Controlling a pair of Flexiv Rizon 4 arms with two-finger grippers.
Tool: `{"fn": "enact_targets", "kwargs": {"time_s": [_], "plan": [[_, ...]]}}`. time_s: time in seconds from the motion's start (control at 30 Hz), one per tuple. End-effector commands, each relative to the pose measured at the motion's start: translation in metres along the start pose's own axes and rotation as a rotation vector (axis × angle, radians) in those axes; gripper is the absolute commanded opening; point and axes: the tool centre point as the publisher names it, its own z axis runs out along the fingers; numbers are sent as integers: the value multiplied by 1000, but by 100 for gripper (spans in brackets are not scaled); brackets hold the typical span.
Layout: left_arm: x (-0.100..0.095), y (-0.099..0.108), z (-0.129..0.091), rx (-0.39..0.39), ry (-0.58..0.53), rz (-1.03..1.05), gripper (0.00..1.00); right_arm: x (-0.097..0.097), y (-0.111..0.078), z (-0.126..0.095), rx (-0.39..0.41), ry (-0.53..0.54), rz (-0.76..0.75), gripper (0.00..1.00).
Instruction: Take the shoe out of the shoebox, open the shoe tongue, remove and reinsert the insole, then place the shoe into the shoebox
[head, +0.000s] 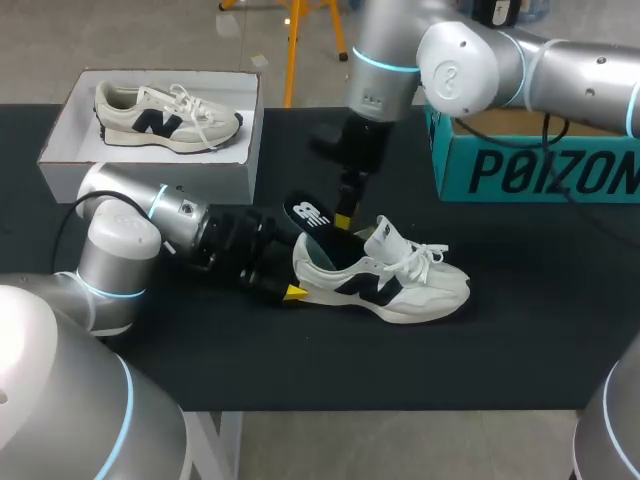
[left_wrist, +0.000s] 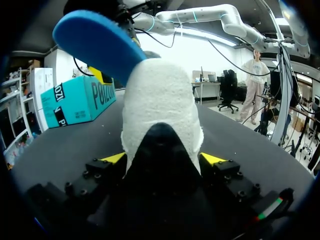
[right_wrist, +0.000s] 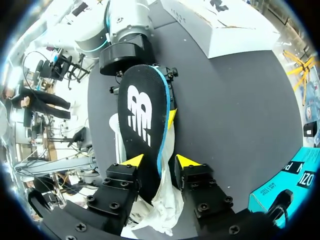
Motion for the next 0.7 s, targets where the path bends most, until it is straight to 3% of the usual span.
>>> {"fn": "enact_targets", "kwargs": {"time_s": [0.03,0.6,0.7], "plan": [[-1,1,2,-1,4,-1,0,2,-7,1,-19,12,6,44],[-1,1,2,-1,4,-1,0,10,-2,20,-42,64,-5,38],[-1,1,2,-1,4,-1,0,10,0,20,-54,70,-7,29]]}}
